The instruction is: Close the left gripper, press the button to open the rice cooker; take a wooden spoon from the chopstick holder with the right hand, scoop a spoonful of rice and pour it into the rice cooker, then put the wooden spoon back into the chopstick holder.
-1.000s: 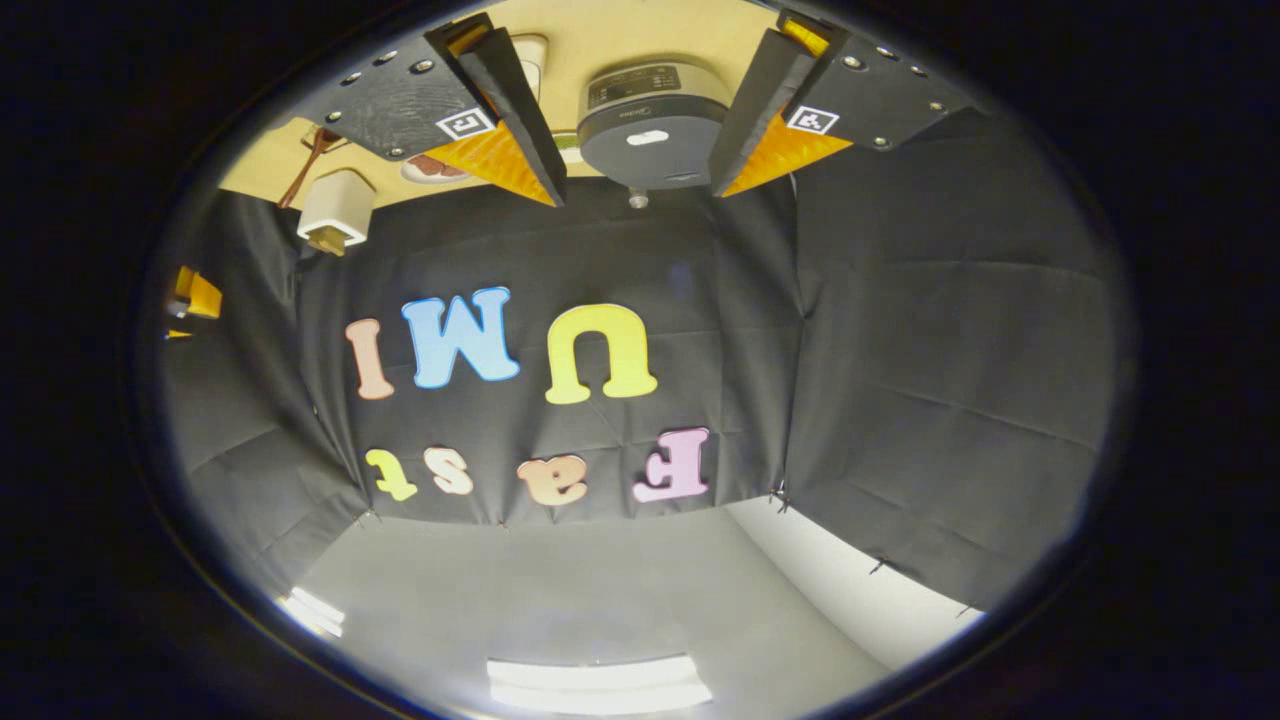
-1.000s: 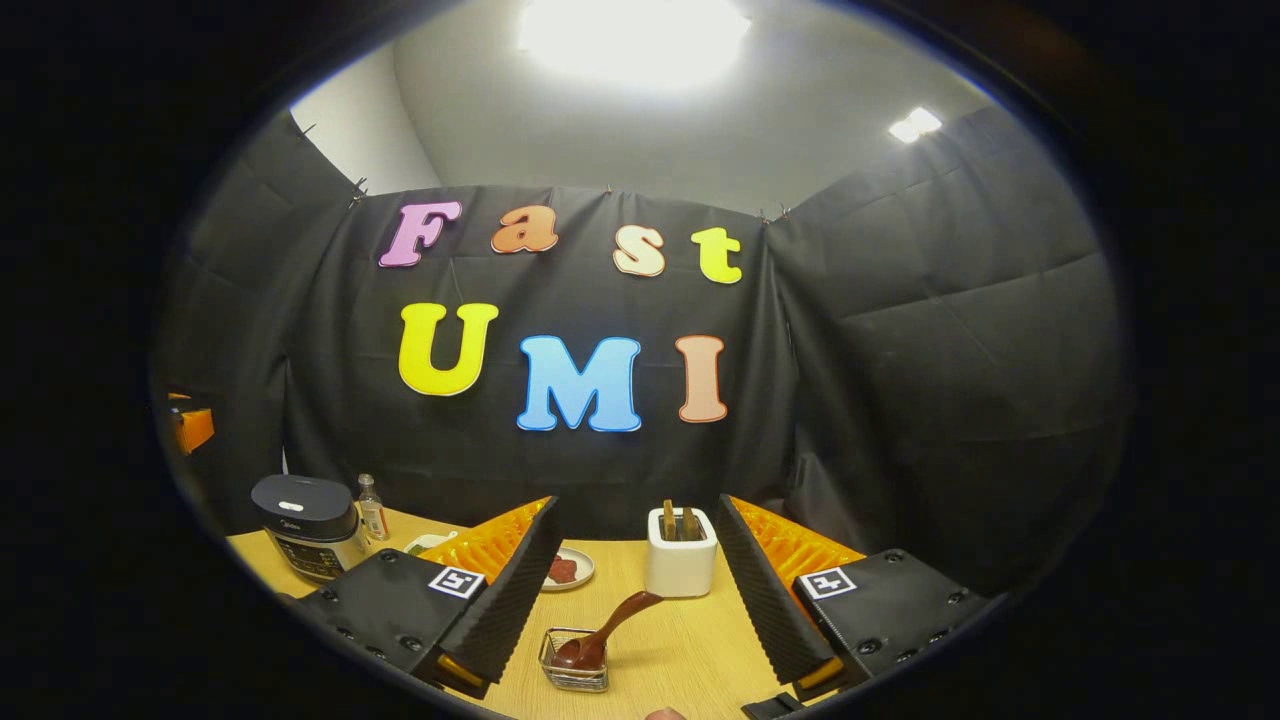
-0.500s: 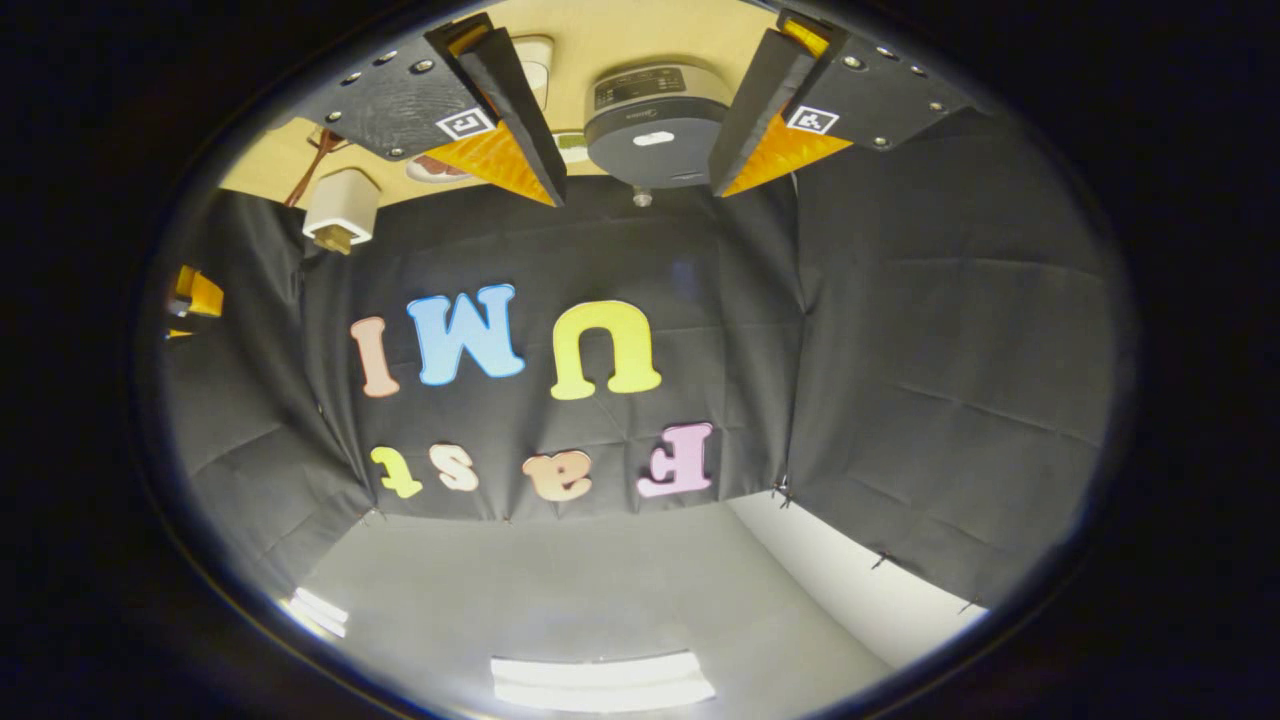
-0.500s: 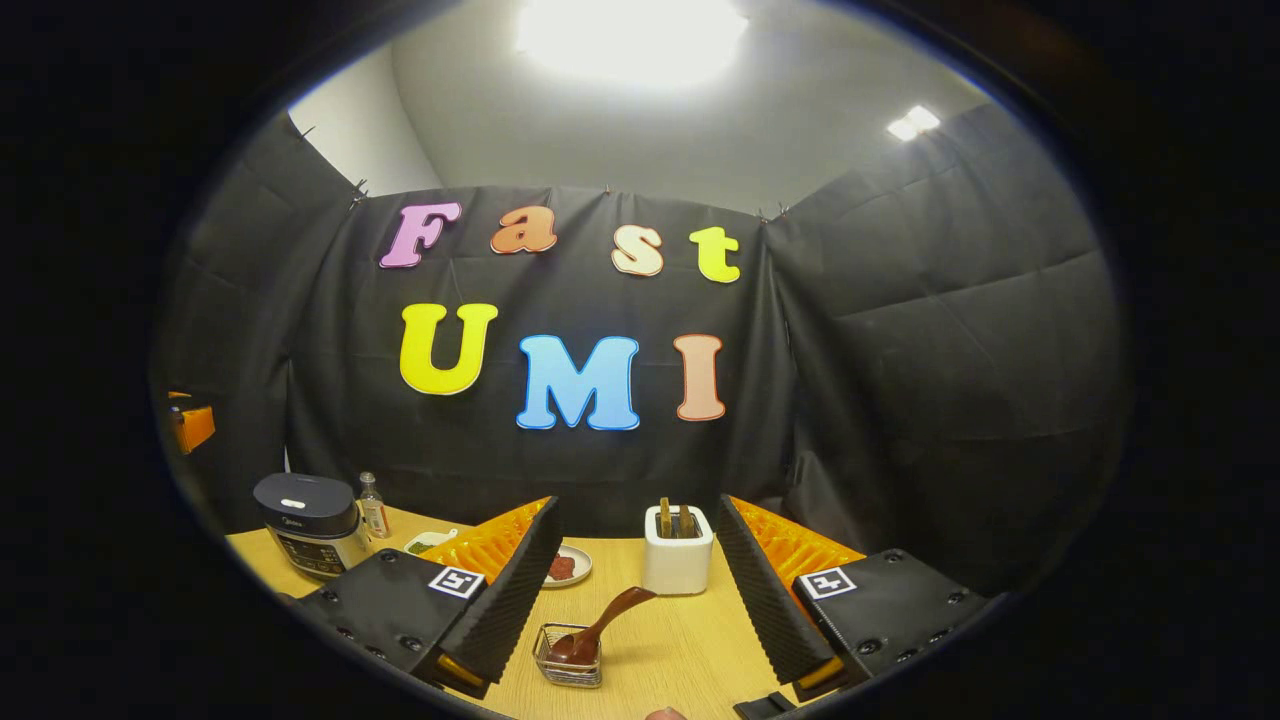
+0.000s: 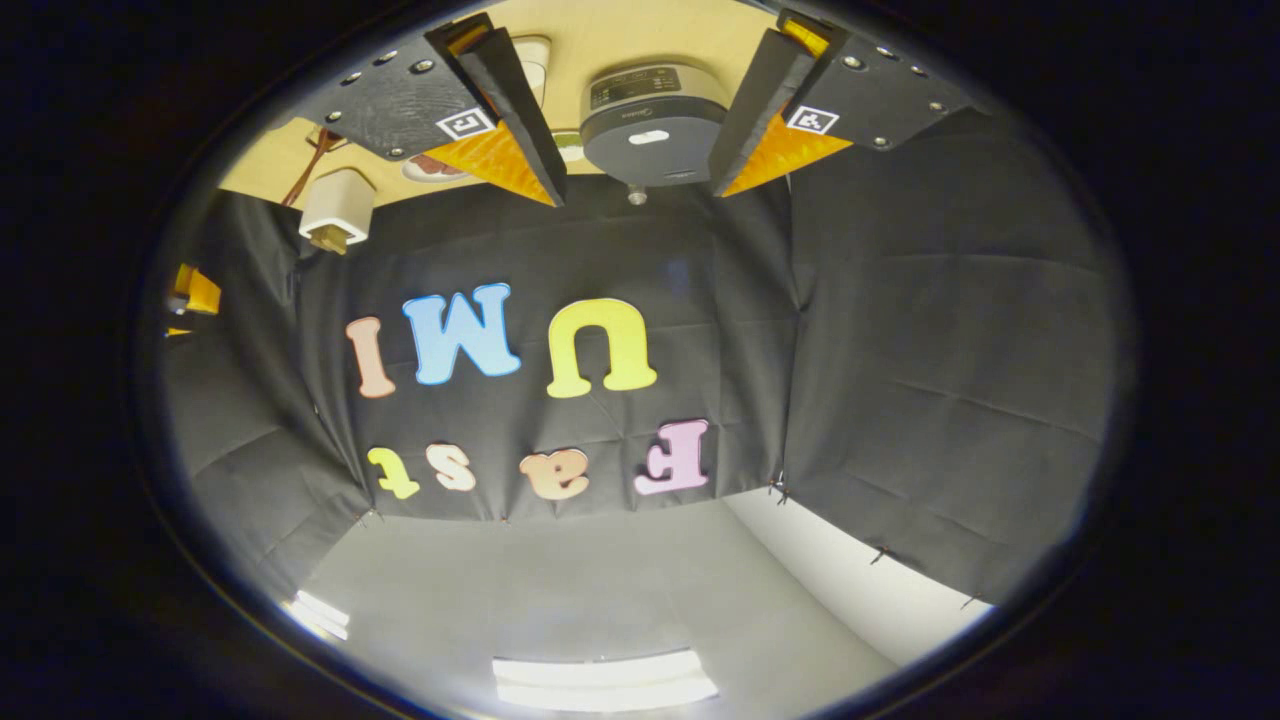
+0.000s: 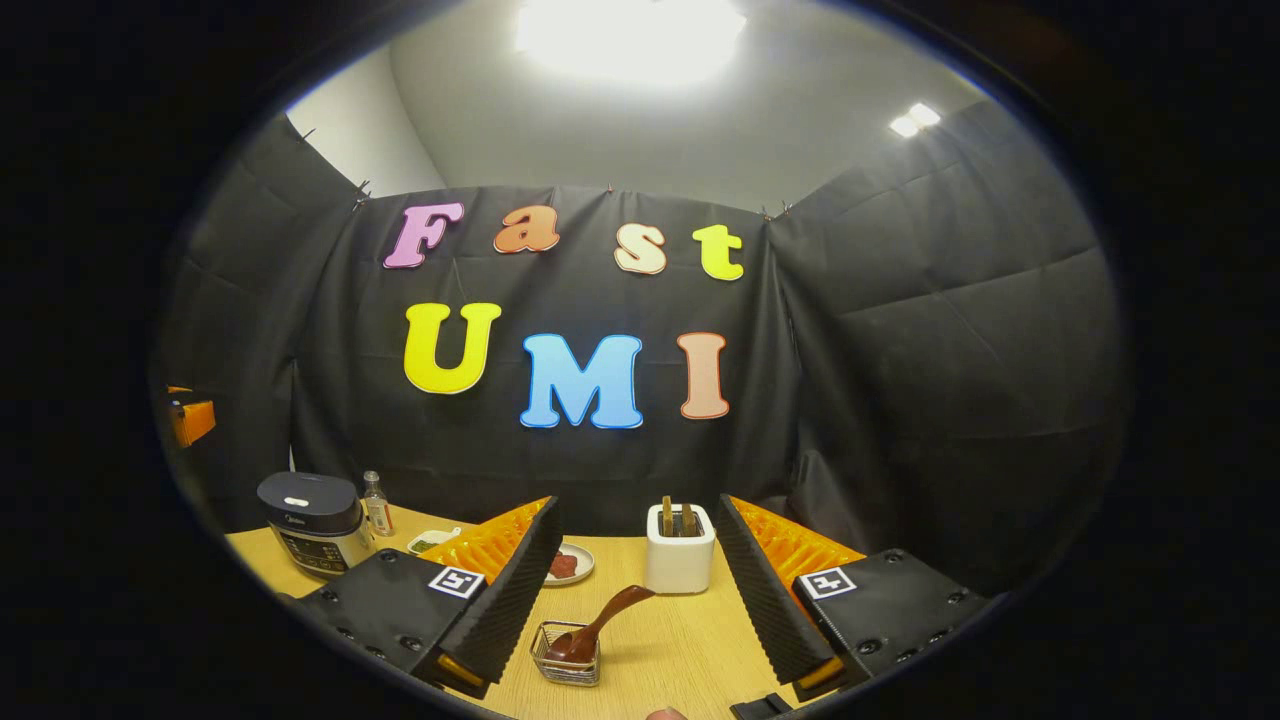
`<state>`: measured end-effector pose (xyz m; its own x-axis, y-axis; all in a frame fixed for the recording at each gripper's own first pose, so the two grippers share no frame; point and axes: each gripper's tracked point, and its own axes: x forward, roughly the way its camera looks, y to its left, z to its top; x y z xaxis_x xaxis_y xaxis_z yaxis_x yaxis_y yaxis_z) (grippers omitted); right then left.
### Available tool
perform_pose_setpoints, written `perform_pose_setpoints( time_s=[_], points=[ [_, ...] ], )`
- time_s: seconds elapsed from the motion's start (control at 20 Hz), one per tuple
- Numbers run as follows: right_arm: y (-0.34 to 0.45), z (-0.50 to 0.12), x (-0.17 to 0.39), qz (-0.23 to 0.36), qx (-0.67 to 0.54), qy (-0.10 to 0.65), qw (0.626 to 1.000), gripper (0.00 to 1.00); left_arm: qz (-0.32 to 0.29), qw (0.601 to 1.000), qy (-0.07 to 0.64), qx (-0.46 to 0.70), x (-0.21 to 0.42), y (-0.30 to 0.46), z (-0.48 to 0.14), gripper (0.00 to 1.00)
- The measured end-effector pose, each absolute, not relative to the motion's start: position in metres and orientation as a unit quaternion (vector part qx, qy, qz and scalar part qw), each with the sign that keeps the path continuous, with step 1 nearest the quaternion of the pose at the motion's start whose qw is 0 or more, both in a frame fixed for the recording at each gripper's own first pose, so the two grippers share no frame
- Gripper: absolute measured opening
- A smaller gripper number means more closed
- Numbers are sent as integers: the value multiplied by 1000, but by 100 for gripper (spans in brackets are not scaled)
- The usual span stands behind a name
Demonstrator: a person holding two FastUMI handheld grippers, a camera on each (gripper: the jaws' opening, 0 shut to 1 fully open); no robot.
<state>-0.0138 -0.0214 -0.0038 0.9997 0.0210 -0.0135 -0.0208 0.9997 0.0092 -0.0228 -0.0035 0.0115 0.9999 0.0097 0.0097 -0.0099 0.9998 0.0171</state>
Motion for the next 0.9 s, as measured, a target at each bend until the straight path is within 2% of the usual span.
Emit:
perform_pose_setpoints(
  time_s=[0.05,0.15,0.25,0.4,0.7,0.75,0.9],
  points=[
    [-21,-3,-13,11,5,6,1000,98,4,1000,-4,10,-21,-5,11,89],
    [-22,-3,-14,13,5,5,1000,98,4,1000,-5,10,-22,-4,14,78],
    [-22,-4,-14,16,6,6,1000,99,3,1000,-1,10,-23,-5,12,77],
    [-24,-6,-15,19,6,7,1000,98,3,1000,3,6,-24,-6,13,46],
    [-30,-11,-13,37,3,7,999,99,22,1000,-6,8,-27,-8,22,12],
    [-32,-13,-12,42,5,8,999,99,17,1000,-3,3,-25,-12,21,3],
    [-36,-22,-7,53,13,13,998,98,20,1000,7,-3,-22,-9,21,0]
  ],
)
